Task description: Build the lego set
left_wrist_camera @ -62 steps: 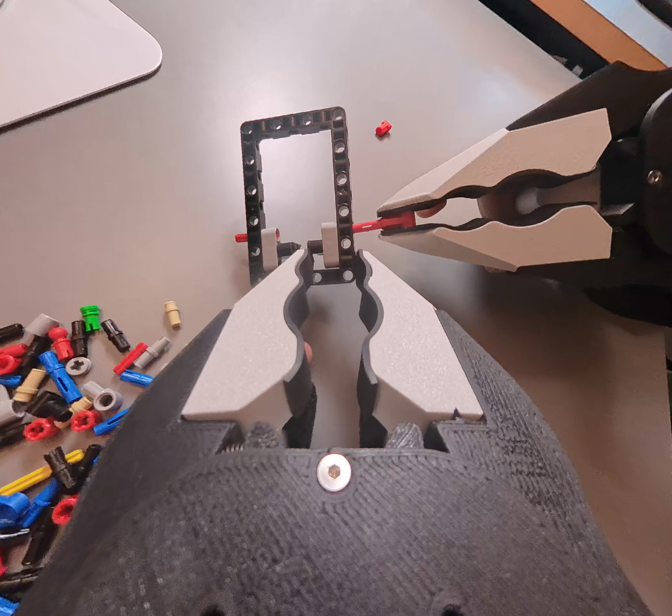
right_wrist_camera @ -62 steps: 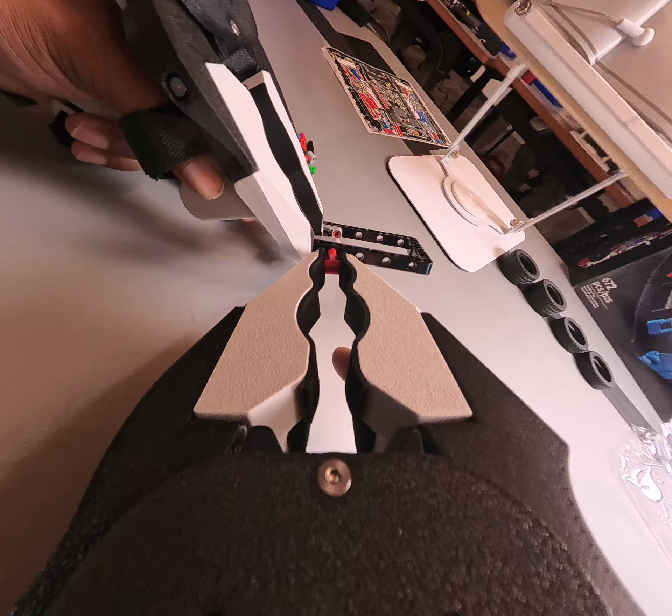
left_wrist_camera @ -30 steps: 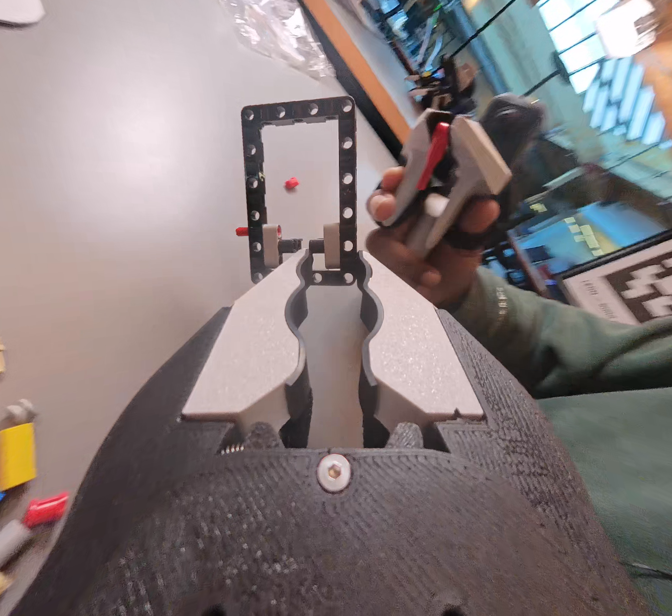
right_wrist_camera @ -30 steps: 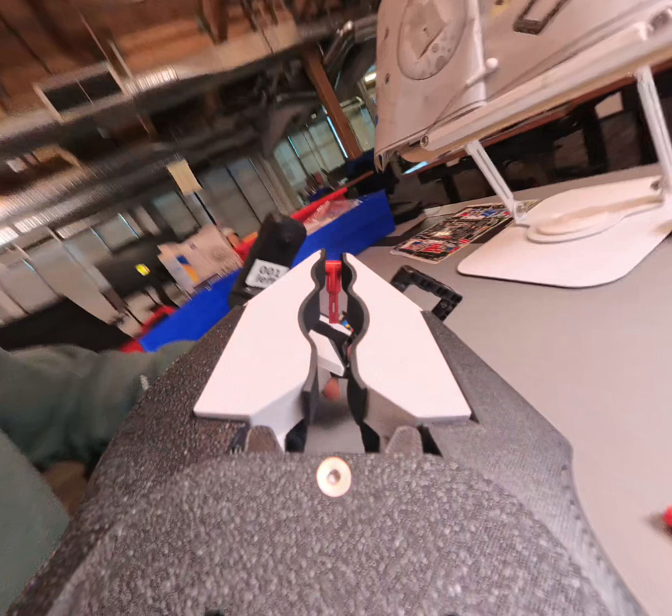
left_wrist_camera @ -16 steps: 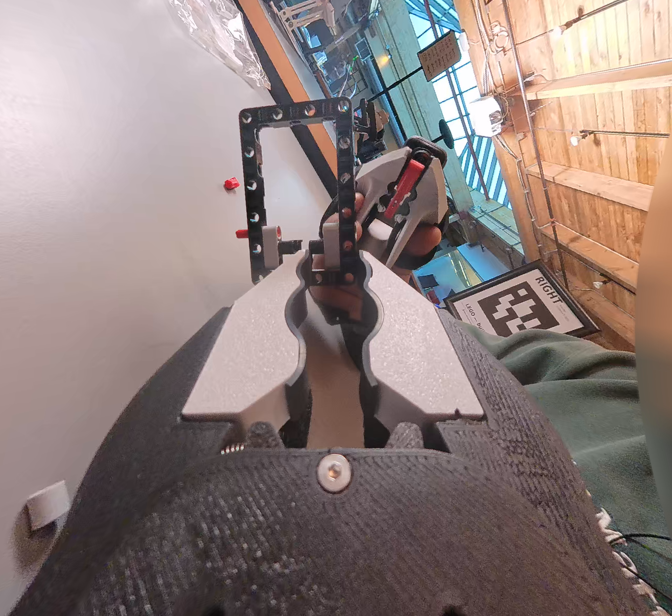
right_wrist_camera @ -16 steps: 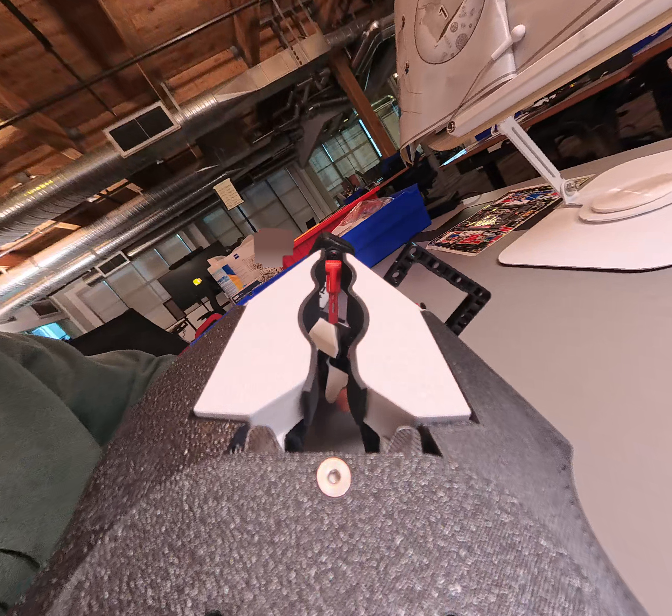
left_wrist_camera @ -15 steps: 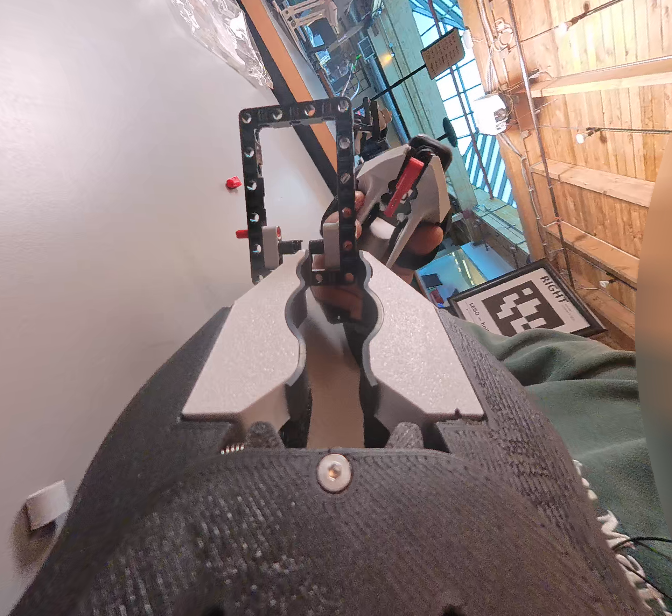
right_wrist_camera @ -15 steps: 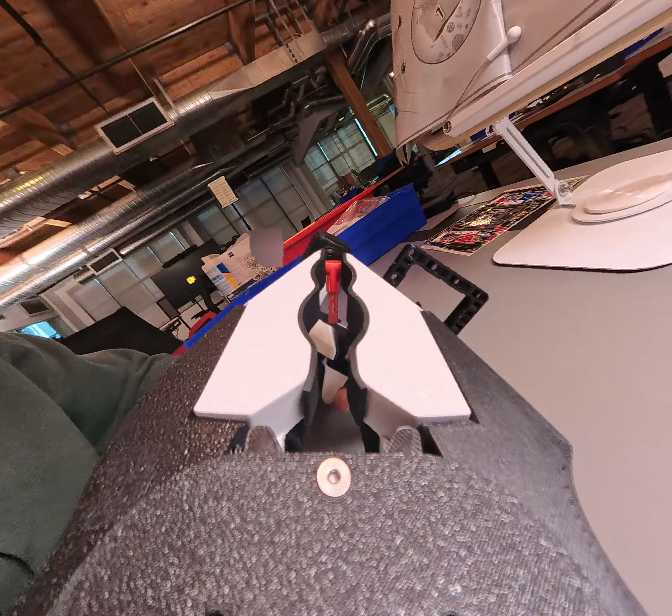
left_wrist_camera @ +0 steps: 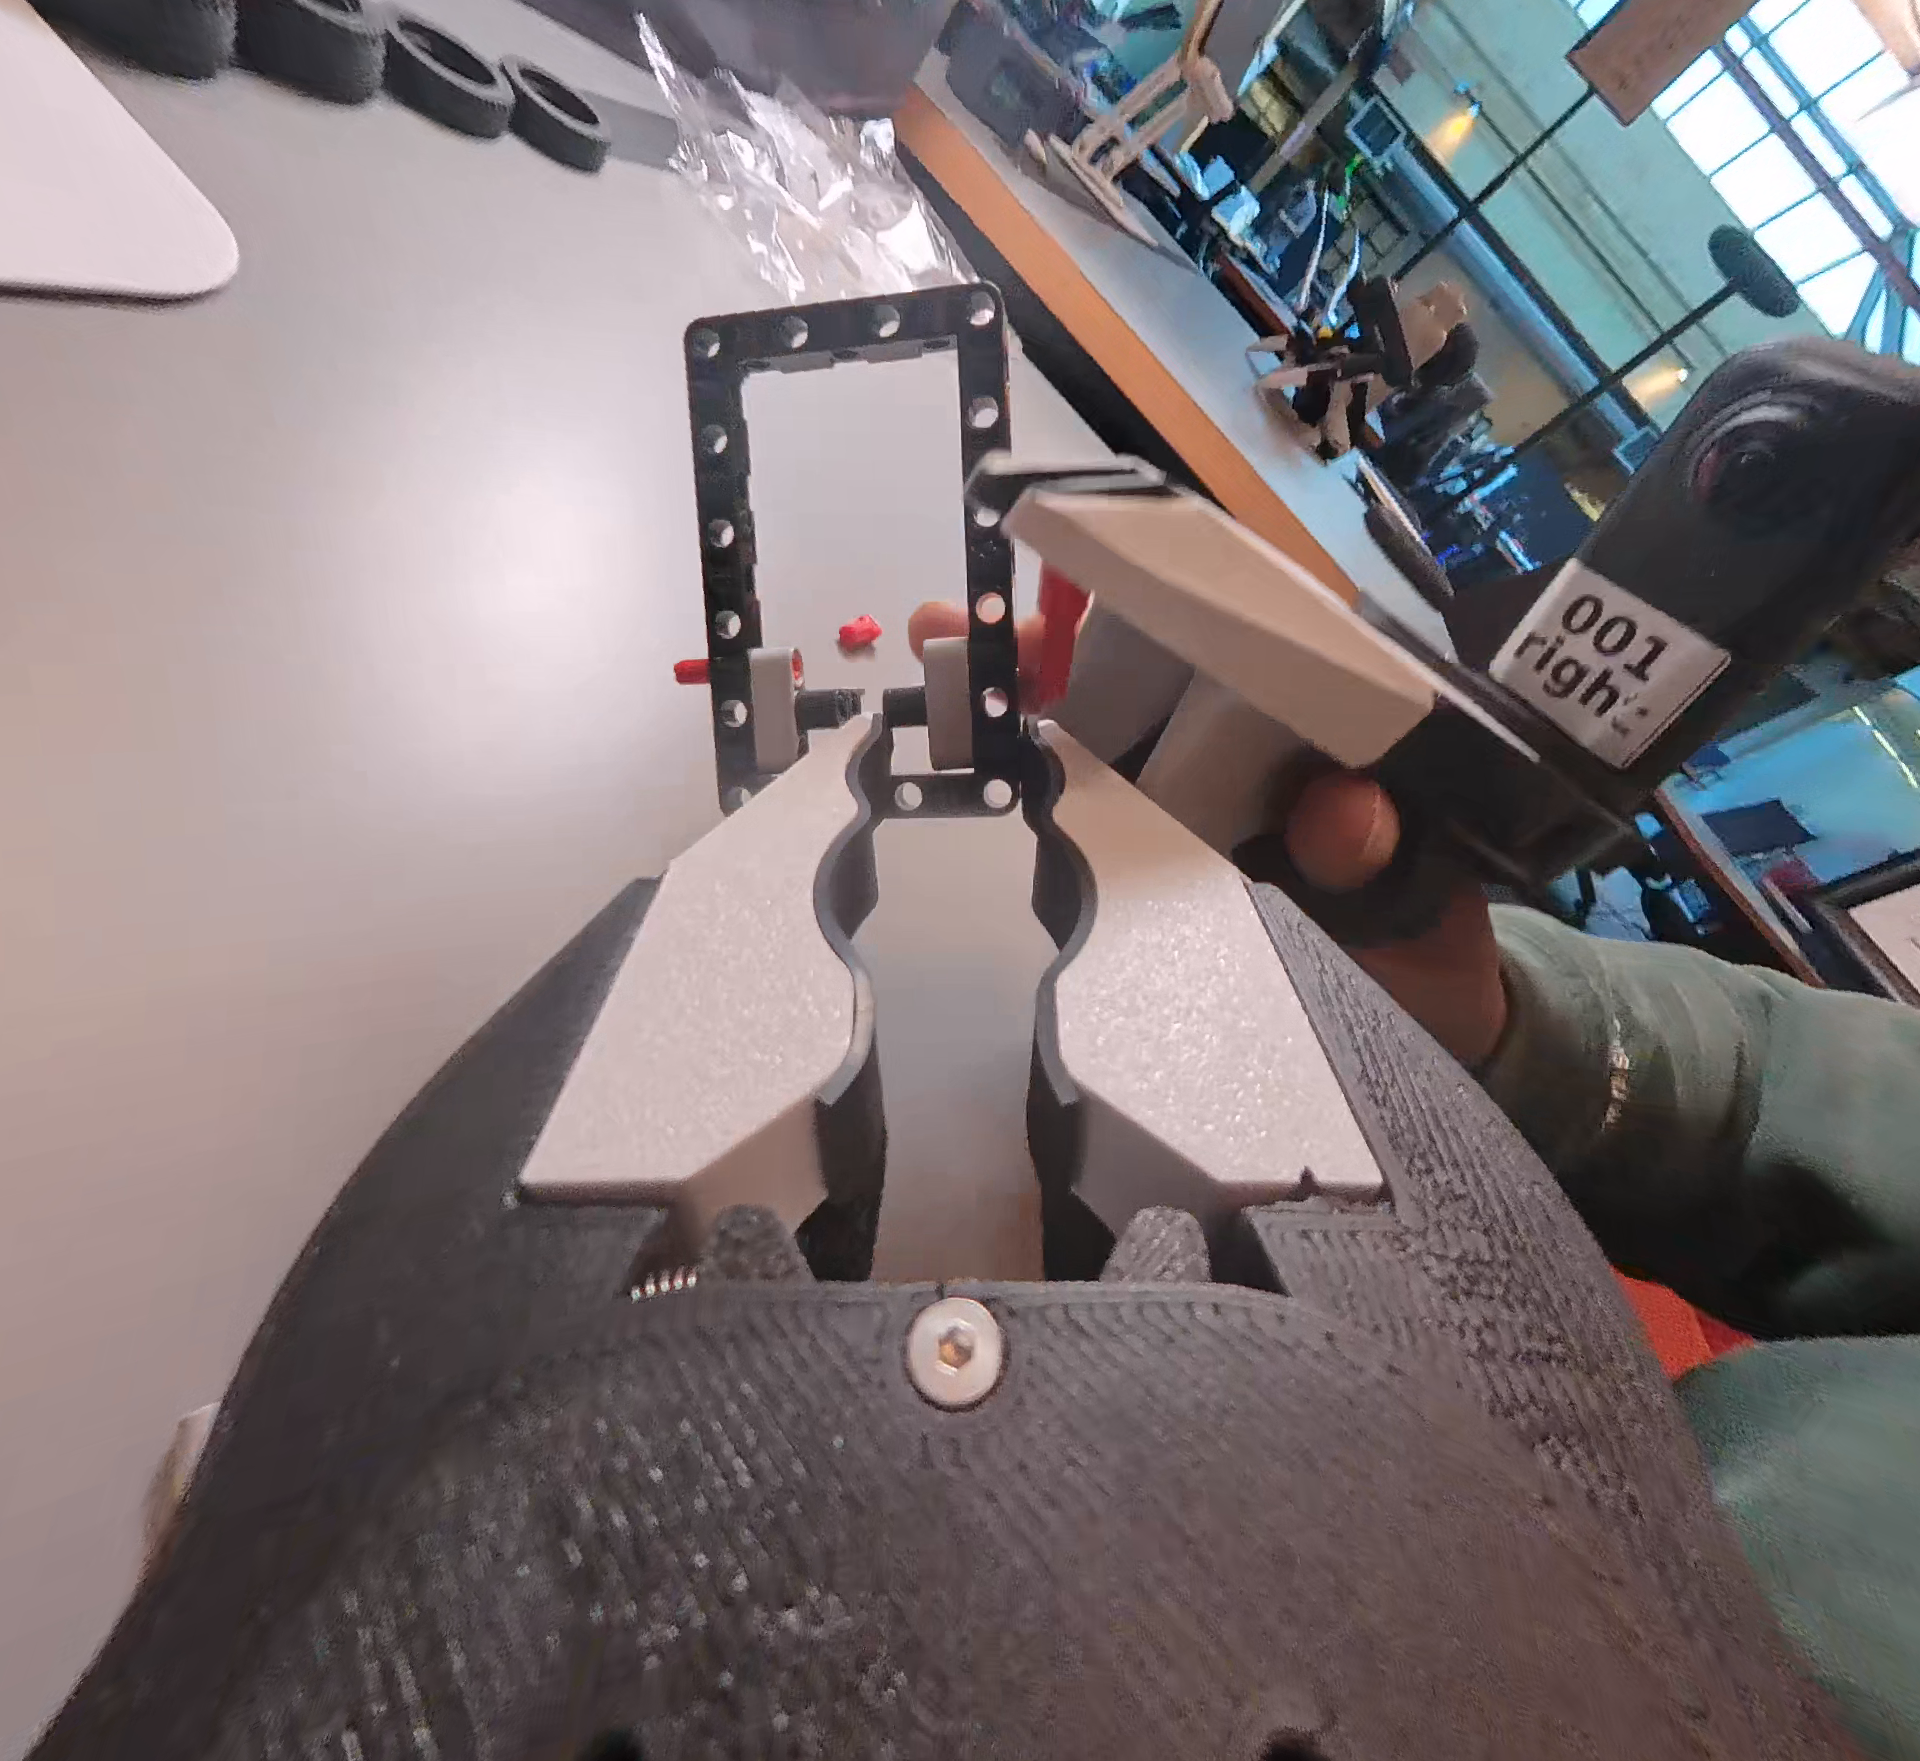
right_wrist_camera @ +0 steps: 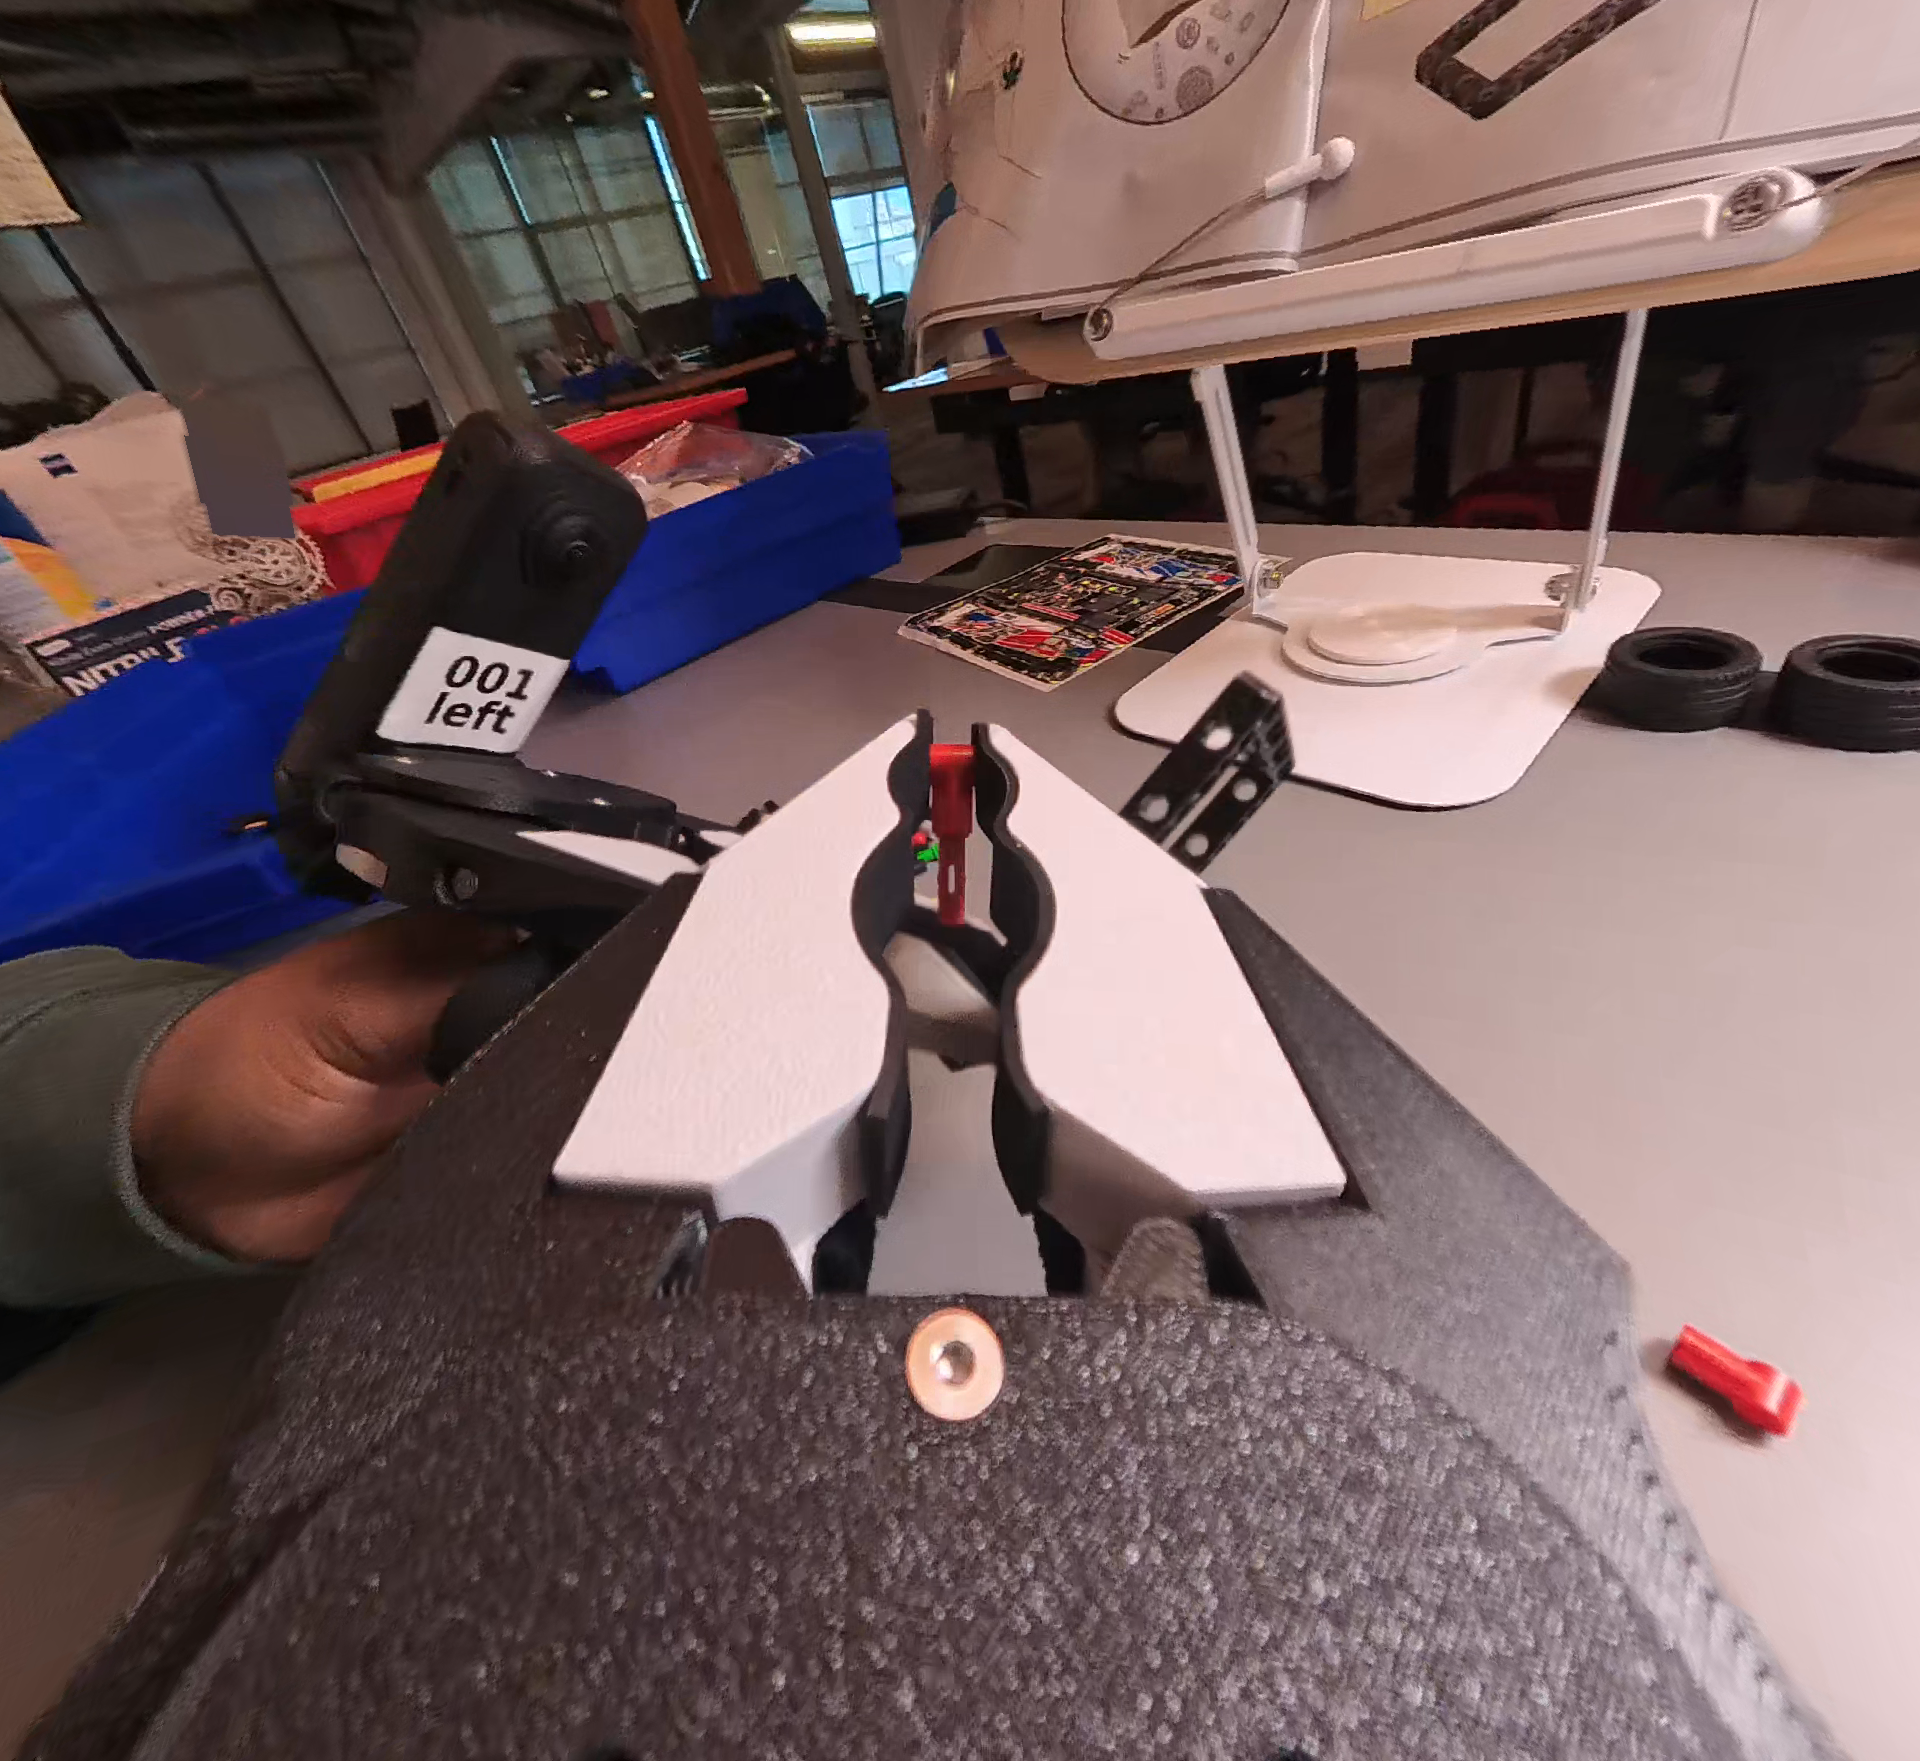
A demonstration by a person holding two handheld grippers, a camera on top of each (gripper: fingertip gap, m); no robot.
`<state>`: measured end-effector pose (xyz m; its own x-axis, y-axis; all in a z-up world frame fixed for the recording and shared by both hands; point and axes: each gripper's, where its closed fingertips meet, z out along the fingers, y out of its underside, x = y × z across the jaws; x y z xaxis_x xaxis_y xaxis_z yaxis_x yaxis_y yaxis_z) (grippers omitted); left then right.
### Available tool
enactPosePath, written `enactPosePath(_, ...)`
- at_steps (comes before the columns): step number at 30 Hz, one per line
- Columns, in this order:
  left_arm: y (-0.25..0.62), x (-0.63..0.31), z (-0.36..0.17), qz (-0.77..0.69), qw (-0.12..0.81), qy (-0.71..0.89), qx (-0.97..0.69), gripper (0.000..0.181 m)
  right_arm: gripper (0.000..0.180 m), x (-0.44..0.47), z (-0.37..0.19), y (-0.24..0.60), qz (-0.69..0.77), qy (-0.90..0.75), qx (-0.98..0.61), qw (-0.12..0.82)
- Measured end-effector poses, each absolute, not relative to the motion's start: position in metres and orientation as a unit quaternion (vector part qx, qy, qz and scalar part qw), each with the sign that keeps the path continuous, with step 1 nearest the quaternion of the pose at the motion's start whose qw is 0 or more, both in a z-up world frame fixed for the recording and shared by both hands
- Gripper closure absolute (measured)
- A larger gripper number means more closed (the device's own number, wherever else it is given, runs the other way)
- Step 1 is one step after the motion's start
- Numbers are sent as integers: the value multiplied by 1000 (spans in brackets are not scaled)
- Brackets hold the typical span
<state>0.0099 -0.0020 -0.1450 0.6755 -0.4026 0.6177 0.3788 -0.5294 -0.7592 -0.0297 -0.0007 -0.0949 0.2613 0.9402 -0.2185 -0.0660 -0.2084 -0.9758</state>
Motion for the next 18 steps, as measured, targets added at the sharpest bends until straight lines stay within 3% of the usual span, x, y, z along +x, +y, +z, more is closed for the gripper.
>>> enactPosePath(6, 0, -3, -143, -420, 484, -30, -767, 157, 174, -28, -92, -6, 486, -375, -590, 525)
enactPosePath(13, 3, -23, -136, -413, 505, -46, -756, 157, 174, -28, -111, -16, 508, -410, -603, 459)
enactPosePath(18, 2, -24, -150, -401, 488, -33, -775, 157, 174, -22, -85, -11, 542, -379, -565, 494)
